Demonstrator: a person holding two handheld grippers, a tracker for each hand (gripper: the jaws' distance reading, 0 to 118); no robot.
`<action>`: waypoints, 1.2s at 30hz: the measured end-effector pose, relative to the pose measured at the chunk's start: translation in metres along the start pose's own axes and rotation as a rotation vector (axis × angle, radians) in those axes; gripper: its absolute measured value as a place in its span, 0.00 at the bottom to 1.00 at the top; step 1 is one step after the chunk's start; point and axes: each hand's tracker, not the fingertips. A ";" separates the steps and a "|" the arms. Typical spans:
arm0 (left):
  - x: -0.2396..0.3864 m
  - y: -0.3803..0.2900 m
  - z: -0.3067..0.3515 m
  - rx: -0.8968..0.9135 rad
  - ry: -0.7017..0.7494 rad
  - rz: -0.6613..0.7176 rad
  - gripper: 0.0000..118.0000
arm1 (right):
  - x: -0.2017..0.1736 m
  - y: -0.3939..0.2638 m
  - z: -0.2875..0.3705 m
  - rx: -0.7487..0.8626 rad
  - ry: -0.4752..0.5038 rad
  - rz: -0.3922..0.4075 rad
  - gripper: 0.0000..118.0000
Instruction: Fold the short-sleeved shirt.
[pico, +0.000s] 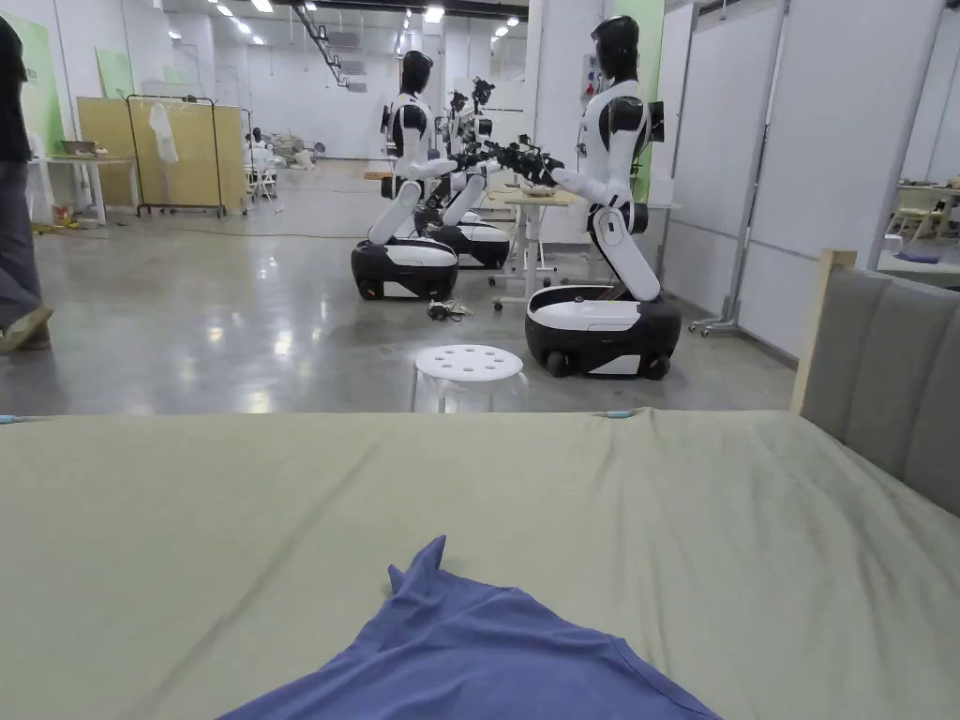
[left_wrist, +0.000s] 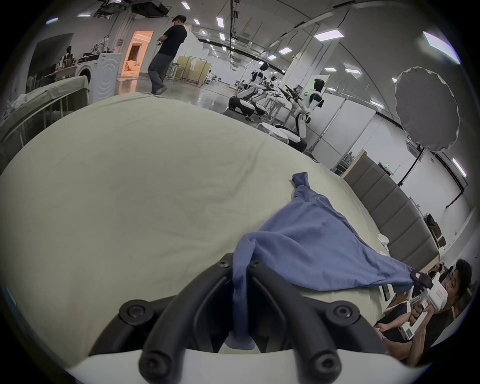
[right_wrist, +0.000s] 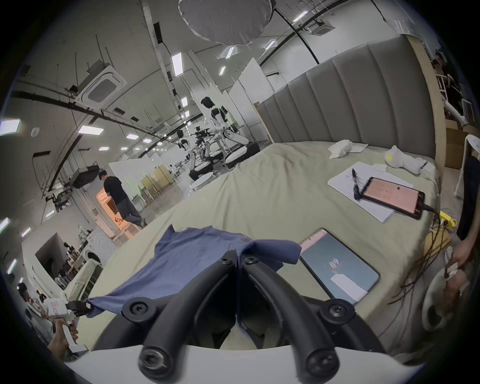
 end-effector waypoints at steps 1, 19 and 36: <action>-0.001 -0.004 0.005 -0.001 -0.002 0.004 0.04 | -0.001 -0.003 0.006 -0.002 -0.015 0.016 0.04; -0.007 -0.087 -0.002 -0.018 0.157 -0.109 0.04 | 0.000 -0.083 -0.003 -0.233 -0.186 0.381 0.07; 0.010 -0.086 0.035 0.216 0.226 -0.278 1.00 | -0.070 -0.035 0.024 0.135 -0.124 0.594 0.75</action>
